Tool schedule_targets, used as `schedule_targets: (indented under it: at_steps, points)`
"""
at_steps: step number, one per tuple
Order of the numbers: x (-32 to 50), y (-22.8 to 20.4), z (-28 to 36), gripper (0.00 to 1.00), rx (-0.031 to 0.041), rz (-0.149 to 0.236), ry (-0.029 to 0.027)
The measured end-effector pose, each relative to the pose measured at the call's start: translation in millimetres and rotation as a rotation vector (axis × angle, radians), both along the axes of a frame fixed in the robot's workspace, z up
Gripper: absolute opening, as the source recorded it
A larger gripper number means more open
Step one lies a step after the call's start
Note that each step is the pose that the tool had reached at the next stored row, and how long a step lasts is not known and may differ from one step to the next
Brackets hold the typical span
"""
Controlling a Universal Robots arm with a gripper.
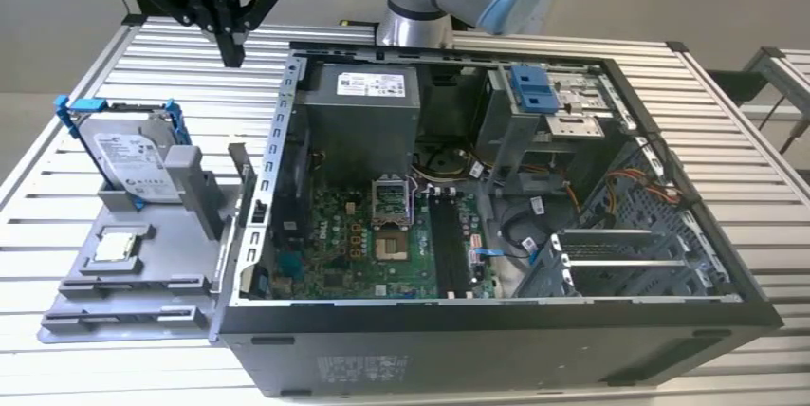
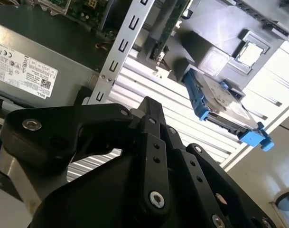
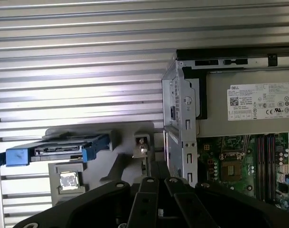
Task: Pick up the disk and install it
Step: 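Reach for the disk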
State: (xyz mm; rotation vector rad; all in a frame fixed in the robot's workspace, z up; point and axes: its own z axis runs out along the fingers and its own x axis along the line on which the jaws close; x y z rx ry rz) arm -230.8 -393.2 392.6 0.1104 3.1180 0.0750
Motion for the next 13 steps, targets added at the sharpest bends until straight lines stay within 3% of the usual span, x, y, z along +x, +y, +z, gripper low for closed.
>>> schedule_targets:
  at_steps: [13]
  points:
    - [-15.1,2.6,4.7,0.00,0.0001,0.000,-0.0014]
